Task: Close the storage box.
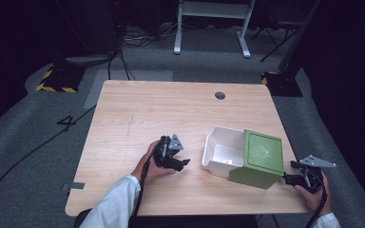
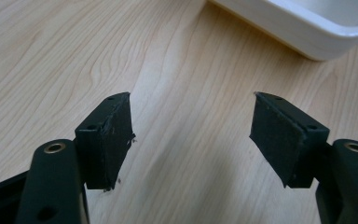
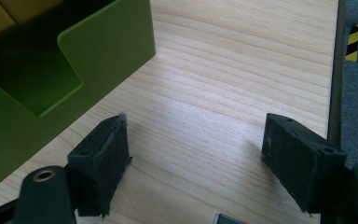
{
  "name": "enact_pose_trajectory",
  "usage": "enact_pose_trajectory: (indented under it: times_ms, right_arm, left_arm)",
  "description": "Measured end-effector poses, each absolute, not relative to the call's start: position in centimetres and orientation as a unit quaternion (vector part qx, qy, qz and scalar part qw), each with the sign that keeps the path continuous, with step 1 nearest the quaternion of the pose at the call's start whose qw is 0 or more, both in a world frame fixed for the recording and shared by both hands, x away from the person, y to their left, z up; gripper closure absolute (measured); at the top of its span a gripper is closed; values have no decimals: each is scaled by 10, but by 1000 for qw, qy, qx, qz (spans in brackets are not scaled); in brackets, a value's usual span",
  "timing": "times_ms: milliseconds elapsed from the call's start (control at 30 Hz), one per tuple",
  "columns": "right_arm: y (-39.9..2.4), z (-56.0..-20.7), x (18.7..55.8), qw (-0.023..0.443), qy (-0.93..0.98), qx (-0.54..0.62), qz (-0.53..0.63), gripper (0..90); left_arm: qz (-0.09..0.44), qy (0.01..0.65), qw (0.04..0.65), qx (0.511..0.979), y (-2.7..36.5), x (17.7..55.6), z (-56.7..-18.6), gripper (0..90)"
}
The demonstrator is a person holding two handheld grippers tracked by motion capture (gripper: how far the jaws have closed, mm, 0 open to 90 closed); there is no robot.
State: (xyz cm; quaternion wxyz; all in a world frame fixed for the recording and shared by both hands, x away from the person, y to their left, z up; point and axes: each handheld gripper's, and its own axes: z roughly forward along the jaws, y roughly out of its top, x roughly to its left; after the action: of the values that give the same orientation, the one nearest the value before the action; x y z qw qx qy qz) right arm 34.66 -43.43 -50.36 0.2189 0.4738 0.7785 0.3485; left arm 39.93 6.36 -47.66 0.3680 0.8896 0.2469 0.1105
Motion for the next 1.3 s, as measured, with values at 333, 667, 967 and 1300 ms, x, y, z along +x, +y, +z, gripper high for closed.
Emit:
enact_pose_trajectory:
  times_ms: [333,667,967,1300]
  right_arm:
    - [-434,-504,347,219,779,474,348,230]
    - [-434,-504,347,219,779,474,348,230]
    - [-434,-504,347,219,779,473,349,231]
    - [-434,-504,347,219,779,474,349,231]
  left_arm:
    - [98,234,385,887,44,407,-476,307]
    - [81,224,372,897,24,413,-485,322]
    - [85,226,386,891,17,414,-485,332]
    - [79,216,386,893,-11,420,-490,331]
